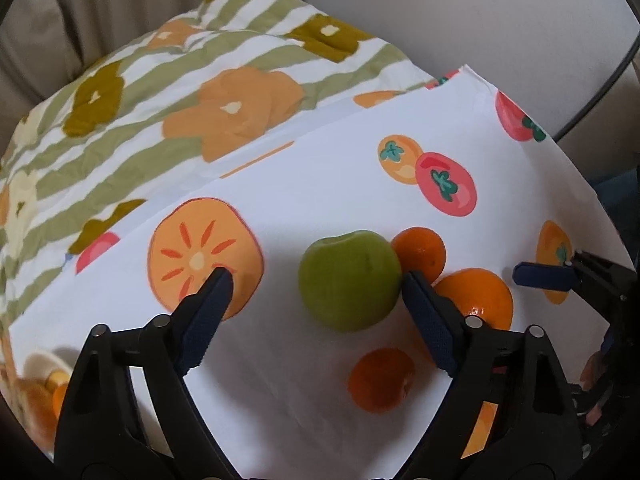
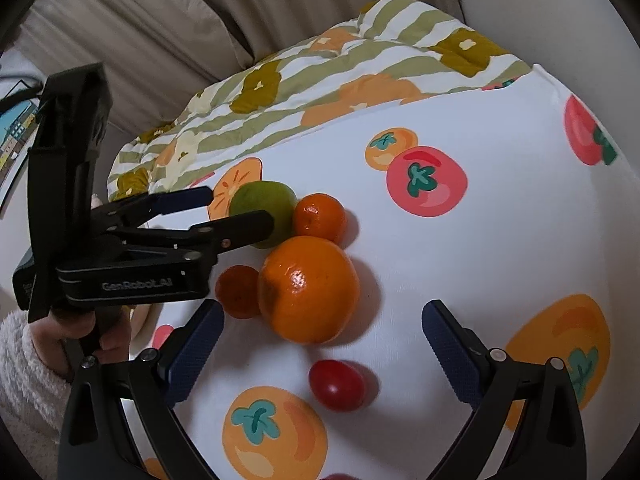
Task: Organize fruits
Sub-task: 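Grasp the small green apple with the left tool while the right tool grasps the large orange, then carry the green apple with the left tool while the right tool carries the orange to the bowl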
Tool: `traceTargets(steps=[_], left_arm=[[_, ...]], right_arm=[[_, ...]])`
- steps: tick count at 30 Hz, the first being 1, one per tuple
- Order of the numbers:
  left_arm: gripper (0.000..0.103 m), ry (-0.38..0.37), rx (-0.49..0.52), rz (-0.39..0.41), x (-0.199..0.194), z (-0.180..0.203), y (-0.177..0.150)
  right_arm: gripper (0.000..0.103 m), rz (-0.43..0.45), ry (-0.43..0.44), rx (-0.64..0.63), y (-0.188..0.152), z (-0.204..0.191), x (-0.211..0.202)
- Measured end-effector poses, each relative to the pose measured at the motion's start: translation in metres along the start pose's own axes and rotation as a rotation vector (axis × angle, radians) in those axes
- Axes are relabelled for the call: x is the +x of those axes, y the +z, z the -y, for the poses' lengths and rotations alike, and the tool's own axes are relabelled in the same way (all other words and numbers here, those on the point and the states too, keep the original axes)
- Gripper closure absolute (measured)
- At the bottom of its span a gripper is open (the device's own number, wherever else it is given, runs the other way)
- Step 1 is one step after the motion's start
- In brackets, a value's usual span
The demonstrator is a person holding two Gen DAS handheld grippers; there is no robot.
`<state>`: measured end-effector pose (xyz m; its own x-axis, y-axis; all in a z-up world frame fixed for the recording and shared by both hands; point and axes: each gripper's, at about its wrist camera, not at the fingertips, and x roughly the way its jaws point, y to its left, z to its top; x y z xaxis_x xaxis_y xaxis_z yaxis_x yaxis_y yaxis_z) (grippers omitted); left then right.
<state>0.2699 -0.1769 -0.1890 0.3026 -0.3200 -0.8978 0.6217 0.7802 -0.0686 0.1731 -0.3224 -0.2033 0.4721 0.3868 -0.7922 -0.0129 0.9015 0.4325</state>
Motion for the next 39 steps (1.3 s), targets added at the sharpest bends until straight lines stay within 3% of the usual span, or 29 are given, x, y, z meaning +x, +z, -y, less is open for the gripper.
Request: traceTargets(steps=[4, 8, 14, 32, 37, 39], left_arm=[[0.018, -0.004, 0.043, -0.012, 0.006, 0.005, 0.003], [0.023, -0.034, 0.025, -0.009, 0.006, 0.001, 0.004], [0.043, -0.077, 0.025, -0.023, 0.006, 0.002, 0.003], [0.044, -0.014, -0.023, 0.002, -0.005, -0.006, -0.005], [0.044, 0.007, -0.051, 0.004, -0.008, -0.009, -0.01], [0.044, 0.009, -0.062, 0.006, -0.01, -0.009, -0.013]], right_arm=[[0.009, -0.001, -0.004, -0.051, 0.002, -0.004, 0.004], [0.02, -0.014, 0.002, -0.076, 0.002, -0.007, 0.01], [0.027, -0.021, 0.011, -0.082, 0.002, -0.007, 0.014], [0.034, -0.034, 0.042, -0.113, 0.004, -0.012, 0.021], [0.046, -0.034, 0.017, -0.139, 0.004, -0.014, 0.023], [0.046, -0.036, 0.016, -0.148, 0.004, -0.016, 0.023]])
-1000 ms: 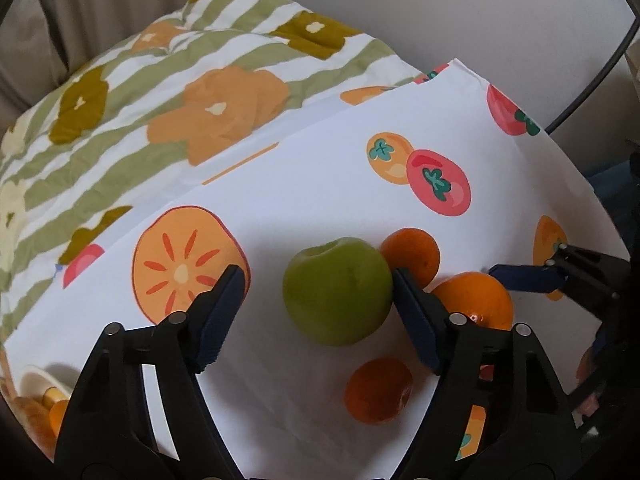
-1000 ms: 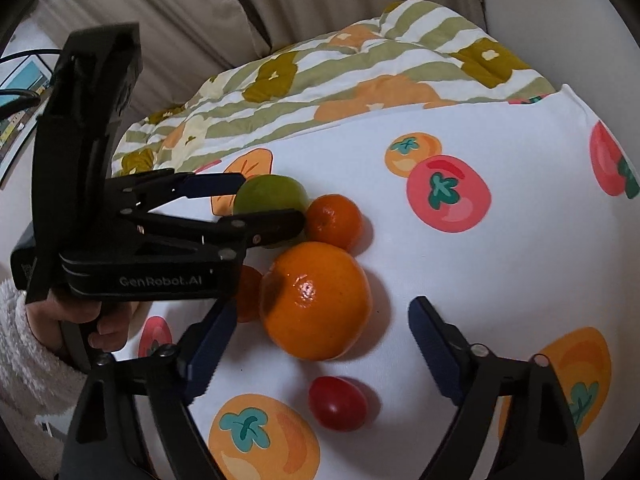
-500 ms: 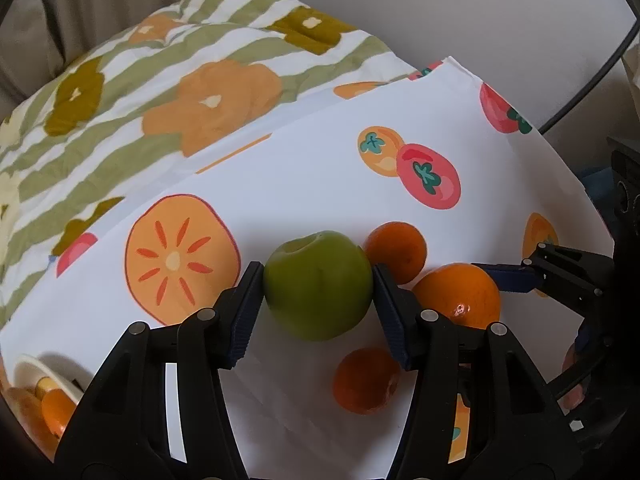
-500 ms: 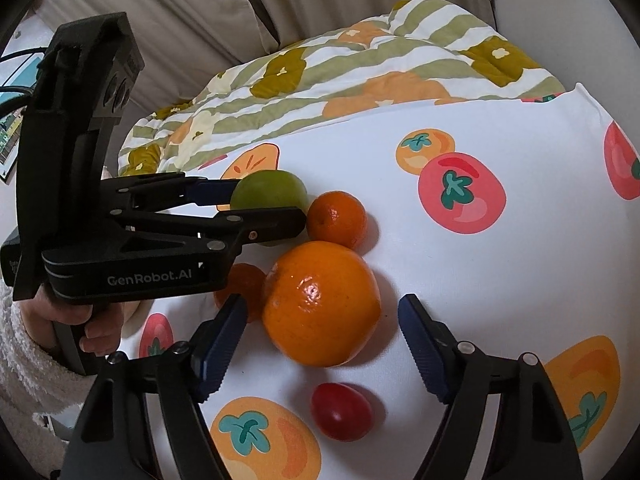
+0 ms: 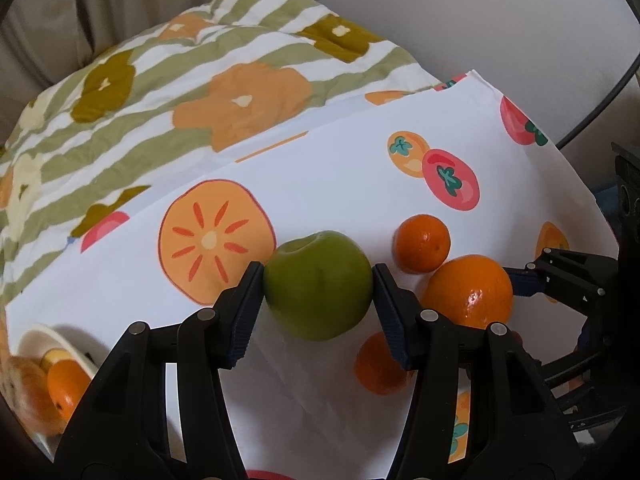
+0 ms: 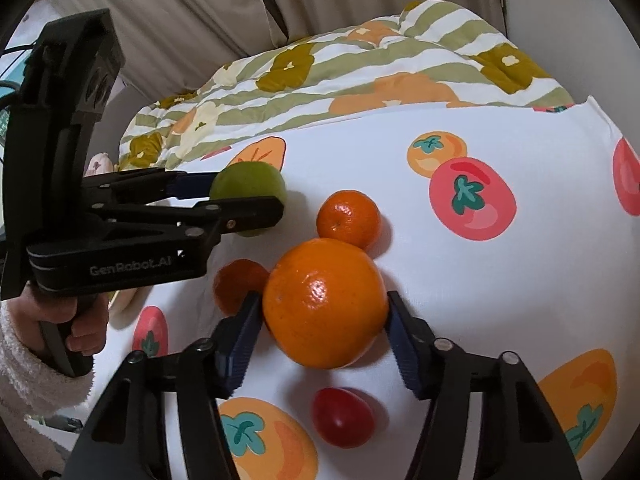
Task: Organize fruits
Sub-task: 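Carry the green apple with the left tool while the right tool carries the orange to the bowl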
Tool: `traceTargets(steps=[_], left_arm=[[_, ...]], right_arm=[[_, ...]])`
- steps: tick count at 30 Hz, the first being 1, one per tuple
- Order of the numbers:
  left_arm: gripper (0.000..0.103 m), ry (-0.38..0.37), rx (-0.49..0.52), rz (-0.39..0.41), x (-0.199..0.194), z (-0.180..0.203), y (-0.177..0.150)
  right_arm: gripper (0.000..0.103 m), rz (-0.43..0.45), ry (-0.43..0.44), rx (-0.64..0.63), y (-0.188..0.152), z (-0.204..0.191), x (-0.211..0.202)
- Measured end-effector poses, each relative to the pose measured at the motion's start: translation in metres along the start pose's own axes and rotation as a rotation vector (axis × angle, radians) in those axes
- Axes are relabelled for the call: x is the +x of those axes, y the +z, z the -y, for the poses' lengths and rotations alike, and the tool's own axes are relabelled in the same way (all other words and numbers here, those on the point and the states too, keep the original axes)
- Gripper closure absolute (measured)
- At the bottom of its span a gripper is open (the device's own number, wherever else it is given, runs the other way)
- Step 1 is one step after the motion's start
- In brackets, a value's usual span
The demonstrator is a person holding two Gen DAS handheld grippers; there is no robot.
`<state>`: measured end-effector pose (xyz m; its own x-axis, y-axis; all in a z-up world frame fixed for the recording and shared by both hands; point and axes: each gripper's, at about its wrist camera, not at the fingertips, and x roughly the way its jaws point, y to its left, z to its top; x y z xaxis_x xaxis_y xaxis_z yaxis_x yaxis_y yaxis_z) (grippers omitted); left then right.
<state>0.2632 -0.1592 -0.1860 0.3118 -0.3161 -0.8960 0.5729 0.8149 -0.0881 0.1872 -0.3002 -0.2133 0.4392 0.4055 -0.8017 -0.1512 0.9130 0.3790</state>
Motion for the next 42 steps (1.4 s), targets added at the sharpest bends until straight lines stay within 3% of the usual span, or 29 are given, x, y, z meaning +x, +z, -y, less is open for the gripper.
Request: traceTargets(steps=[12, 23, 32, 42], left_arm=[[0.044, 0.032, -0.063, 0.054, -0.037, -0.005, -0.013], [0.044, 0.098, -0.155, 0.147, -0.099, -0.017, -0.037], [0.044, 0.18, -0.288, 0.198, -0.157, -0.051, -0.088], [0.044, 0.277, -0.416, 0.194, -0.193, -0.103, -0.154]], right_arm=[[0.047, 0.037, -0.035, -0.099, 0.004, -0.017, -0.022], [0.047, 0.104, 0.009, -0.199, 0.009, -0.062, -0.06], [0.047, 0.127, 0.084, -0.302, 0.013, -0.119, -0.075], [0.047, 0.11, 0.18, -0.419, 0.017, -0.185, -0.059]])
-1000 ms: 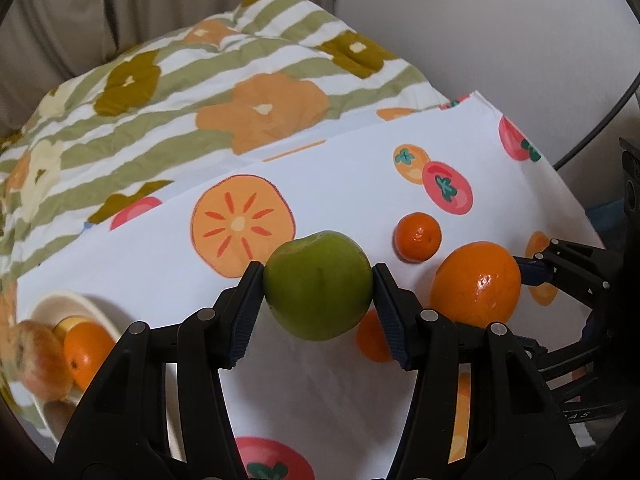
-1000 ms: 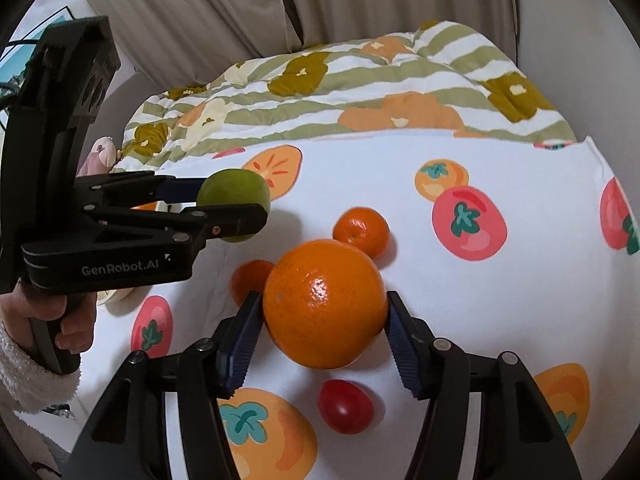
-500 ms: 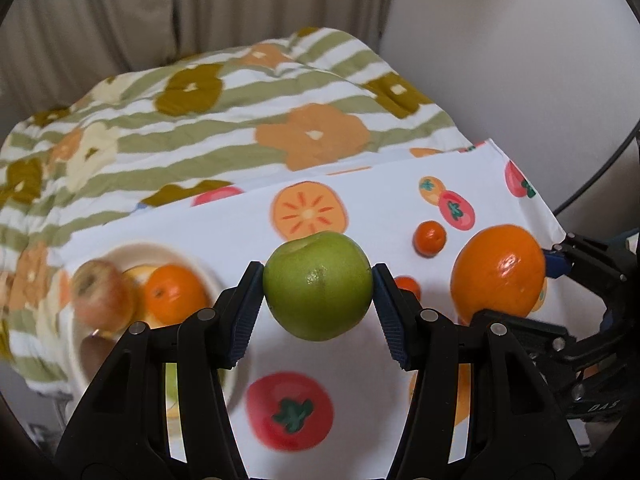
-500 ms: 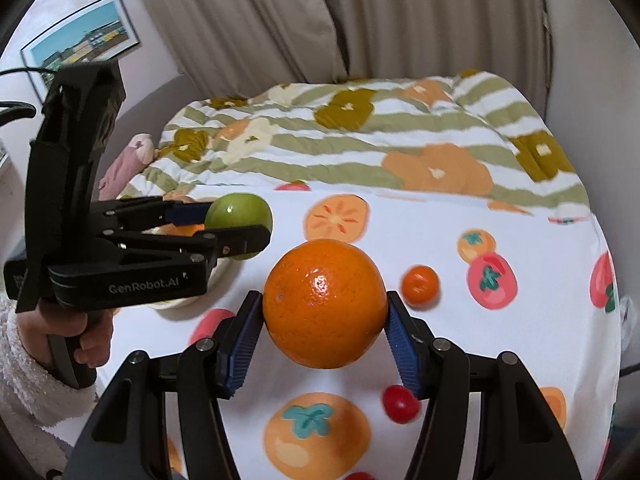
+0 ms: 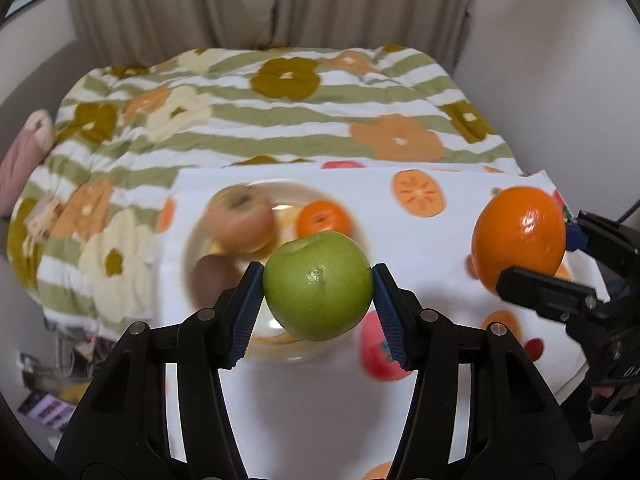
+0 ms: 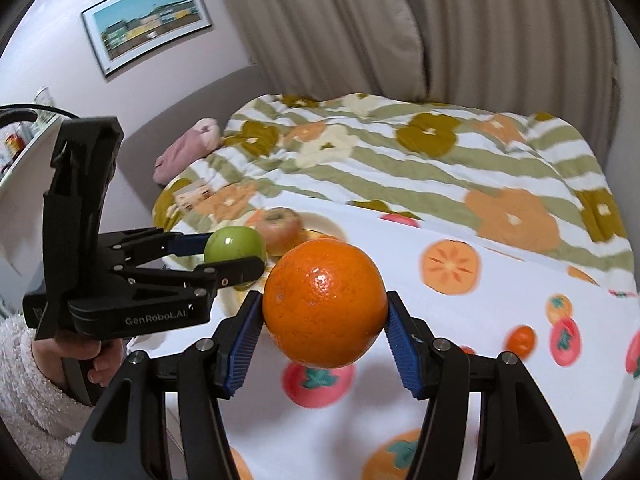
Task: Organize fruits
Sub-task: 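Carry the green apple with the left tool while the right tool carries the orange to the bowl, then lower the green apple into the bowl with the left tool while the right tool releases the orange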
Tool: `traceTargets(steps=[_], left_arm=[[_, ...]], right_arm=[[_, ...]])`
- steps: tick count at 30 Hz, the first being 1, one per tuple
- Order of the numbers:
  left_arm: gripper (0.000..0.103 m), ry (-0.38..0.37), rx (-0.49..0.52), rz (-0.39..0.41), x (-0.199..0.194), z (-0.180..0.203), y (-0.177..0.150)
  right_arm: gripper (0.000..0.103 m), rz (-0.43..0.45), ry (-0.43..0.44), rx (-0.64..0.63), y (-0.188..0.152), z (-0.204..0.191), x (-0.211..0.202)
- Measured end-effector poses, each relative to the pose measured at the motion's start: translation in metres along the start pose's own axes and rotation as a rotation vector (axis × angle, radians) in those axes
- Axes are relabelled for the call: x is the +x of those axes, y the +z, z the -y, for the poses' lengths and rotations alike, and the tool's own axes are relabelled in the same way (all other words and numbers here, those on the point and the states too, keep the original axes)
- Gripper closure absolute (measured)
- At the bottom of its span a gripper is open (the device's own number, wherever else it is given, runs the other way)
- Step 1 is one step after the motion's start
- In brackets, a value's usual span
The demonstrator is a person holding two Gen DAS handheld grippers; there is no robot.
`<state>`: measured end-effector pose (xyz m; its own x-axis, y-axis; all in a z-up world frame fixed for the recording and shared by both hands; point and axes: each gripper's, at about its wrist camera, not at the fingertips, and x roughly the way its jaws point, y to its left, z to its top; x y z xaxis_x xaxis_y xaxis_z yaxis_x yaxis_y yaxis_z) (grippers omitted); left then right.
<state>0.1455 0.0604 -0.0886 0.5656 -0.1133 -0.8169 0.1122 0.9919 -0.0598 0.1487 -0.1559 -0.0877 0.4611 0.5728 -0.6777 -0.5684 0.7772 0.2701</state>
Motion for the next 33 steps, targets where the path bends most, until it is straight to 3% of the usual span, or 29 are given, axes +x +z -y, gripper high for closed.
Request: traceTargets(steps=[5, 10, 17, 33], left_arm=[[0.044, 0.024, -0.029, -0.024, 0.006, -0.031, -0.016], [0.044, 0.0, -0.031, -0.055, 0.022, -0.047, -0.023], [0.044, -0.049, -0.002, -0.105, 0.055, -0.05, -0.029], [0.044, -0.011, 0.12, -0.165, 0.08, -0.037, -0.031]], right_arm=[[0.047, -0.024, 0.027, -0.023, 0.003, -0.014, 0.02], [0.047, -0.056, 0.031, -0.01, 0.003, -0.02, 0.046], [0.047, -0.089, -0.003, 0.014, 0.001, -0.018, 0.077], [0.047, -0.076, -0.036, 0.045, 0.011, -0.012, 0.087]])
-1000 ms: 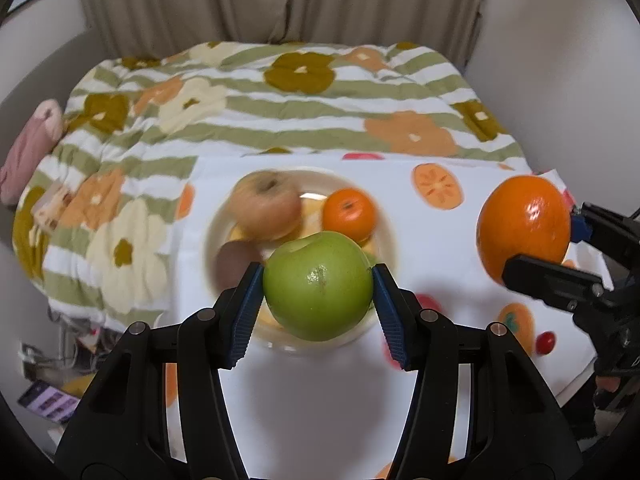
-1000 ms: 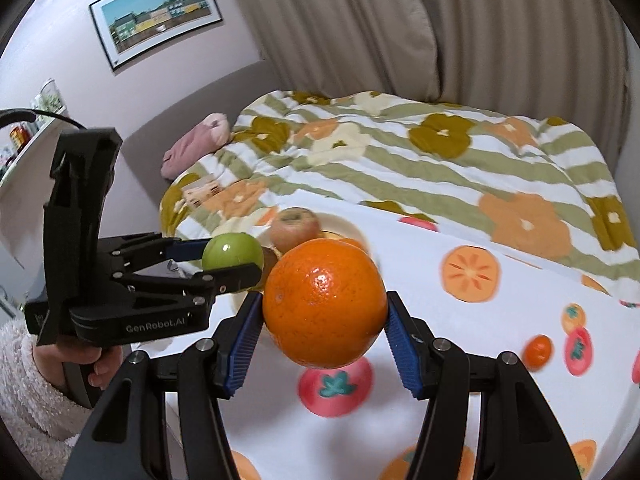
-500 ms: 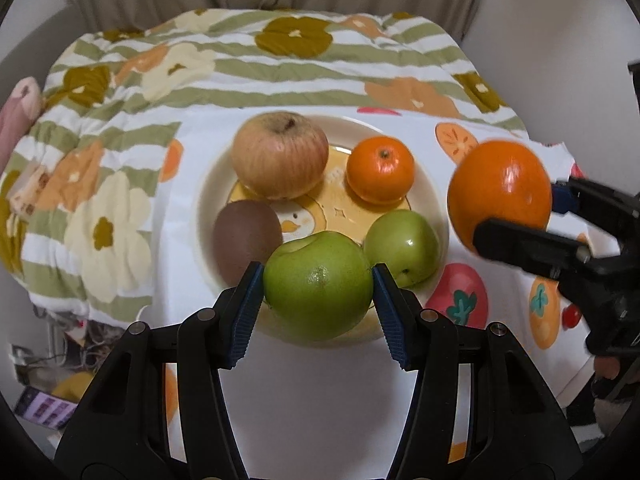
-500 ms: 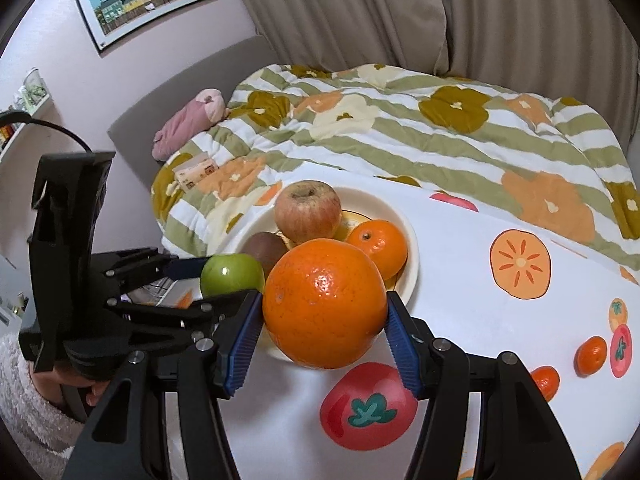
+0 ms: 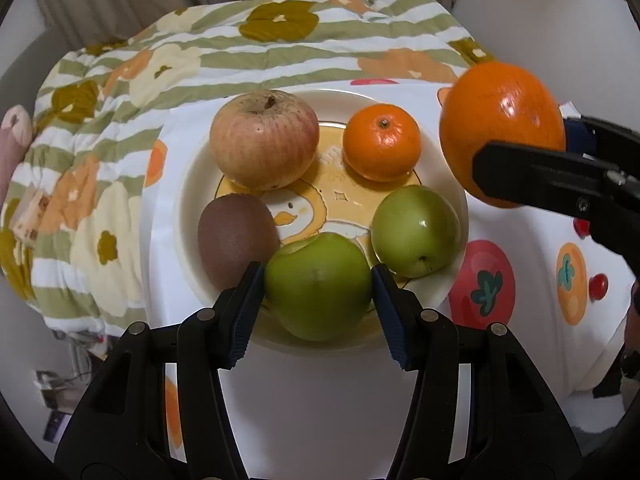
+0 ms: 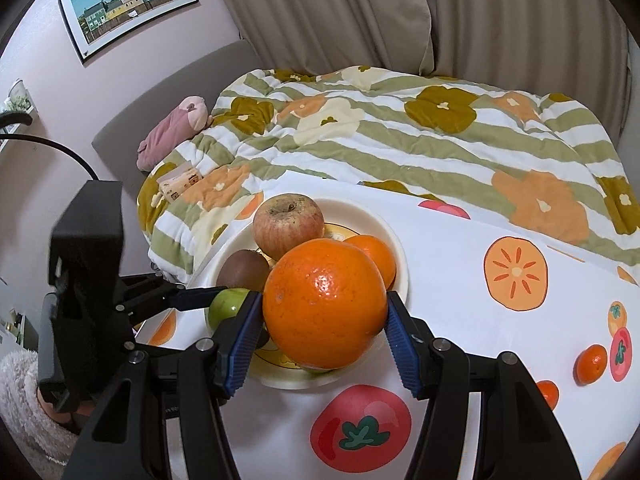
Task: Organize fruits
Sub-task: 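Lower the green apple into the bowl with the left tool while the right tool releases the orange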
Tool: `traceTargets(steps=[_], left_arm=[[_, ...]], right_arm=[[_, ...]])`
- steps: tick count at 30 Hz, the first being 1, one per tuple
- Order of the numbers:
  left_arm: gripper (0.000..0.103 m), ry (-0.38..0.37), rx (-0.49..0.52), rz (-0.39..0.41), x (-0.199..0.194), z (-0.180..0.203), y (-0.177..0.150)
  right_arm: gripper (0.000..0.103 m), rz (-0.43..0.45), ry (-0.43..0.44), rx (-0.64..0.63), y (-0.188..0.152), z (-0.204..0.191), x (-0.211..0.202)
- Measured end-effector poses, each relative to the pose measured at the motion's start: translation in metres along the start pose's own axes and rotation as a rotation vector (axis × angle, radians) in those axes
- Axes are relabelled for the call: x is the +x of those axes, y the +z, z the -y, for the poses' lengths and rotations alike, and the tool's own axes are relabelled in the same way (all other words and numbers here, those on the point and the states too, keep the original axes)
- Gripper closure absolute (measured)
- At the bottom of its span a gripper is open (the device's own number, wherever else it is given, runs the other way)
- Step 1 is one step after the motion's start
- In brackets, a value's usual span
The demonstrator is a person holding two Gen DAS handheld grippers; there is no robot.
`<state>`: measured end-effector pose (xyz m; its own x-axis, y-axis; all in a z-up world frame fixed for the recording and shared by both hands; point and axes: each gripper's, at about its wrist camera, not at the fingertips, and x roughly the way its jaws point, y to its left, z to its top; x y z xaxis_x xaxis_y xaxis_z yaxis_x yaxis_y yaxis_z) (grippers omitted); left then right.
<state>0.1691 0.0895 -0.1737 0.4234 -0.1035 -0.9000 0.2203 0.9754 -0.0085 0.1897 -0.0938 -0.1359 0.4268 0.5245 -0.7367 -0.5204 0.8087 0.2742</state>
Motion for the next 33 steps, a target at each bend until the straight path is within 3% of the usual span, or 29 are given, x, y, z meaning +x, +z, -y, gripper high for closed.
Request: traceTargets(steps=[2, 3, 4, 6, 17, 33], left_arm=[[0.044, -0.003, 0.005, 0.007, -0.003, 0.001, 0.001], [0.037, -0.002, 0.006, 0.011, -0.004, 0.001, 0.002], [0.019, 0.006, 0.009, 0.018, -0.006, 0.002, 0.003], [0.0, 0.03, 0.013, 0.046, -0.014, 0.002, 0.003], [0.0, 0.072, -0.065, 0.06, -0.04, -0.033, -0.015], [0.0, 0.055, -0.146, 0.068, -0.042, -0.079, -0.022]], right_arm=[[0.047, 0.0, 0.0, -0.004, 0.001, -0.001, -0.001], [0.047, 0.0, -0.001, -0.005, 0.001, -0.002, -0.001], [0.047, 0.0, -0.001, -0.006, 0.002, -0.002, -0.001], [0.047, -0.001, -0.003, -0.01, 0.003, -0.003, -0.002], [0.047, 0.003, 0.004, -0.03, 0.015, -0.014, -0.001], [0.047, -0.092, 0.025, -0.083, 0.022, -0.041, 0.065]])
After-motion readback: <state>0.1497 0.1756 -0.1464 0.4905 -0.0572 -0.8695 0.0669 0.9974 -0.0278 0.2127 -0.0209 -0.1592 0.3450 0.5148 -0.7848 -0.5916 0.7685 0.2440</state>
